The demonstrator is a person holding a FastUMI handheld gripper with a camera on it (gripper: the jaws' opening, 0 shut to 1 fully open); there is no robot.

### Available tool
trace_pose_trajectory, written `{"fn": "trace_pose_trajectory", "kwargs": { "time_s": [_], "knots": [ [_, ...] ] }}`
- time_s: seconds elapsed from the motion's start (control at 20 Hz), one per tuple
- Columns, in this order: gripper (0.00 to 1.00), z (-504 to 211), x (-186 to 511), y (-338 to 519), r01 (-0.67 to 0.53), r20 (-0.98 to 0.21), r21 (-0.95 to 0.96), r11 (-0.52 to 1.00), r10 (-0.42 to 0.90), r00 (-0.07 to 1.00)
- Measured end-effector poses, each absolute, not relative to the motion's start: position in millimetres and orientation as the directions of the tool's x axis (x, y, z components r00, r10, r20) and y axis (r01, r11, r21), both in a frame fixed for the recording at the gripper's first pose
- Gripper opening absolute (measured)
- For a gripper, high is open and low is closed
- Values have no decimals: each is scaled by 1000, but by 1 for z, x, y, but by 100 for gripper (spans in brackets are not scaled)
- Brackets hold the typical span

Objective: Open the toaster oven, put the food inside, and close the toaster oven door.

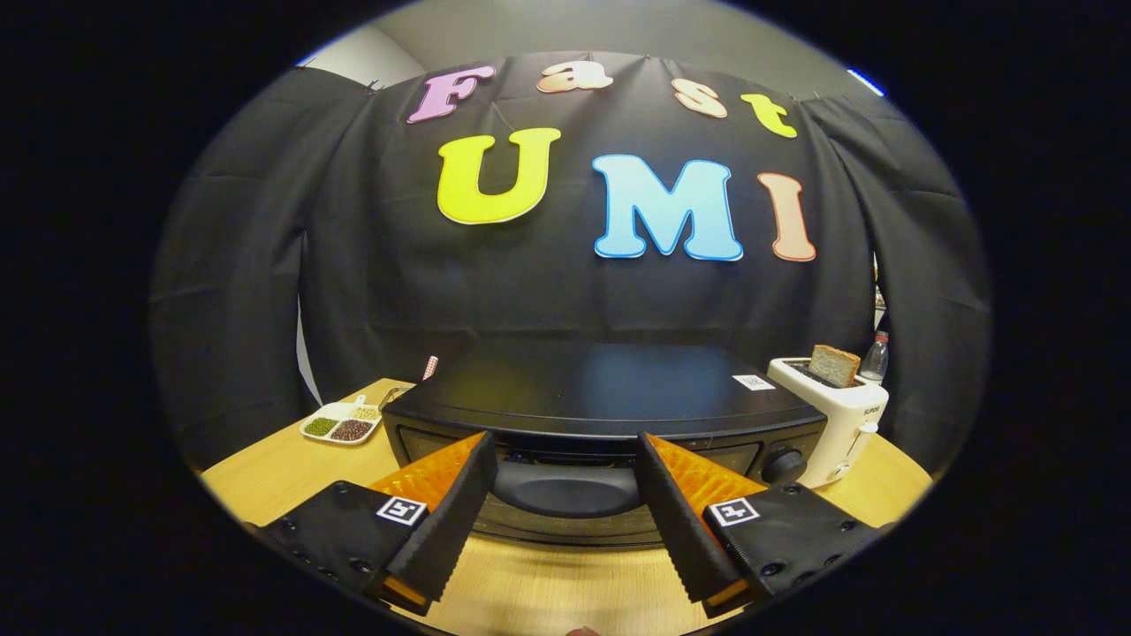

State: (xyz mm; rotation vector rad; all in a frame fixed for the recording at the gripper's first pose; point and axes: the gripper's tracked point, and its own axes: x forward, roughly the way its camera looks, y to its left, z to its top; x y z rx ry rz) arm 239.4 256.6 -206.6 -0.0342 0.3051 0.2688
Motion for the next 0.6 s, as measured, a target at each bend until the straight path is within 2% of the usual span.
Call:
{"fn": "trace_pose_trajectory", "kwargs": {
  "time_s": [0.6],
  "knots": [
    [100, -225, 176, 246, -289, -297, -24, 957, 269, 916]
  ]
}}
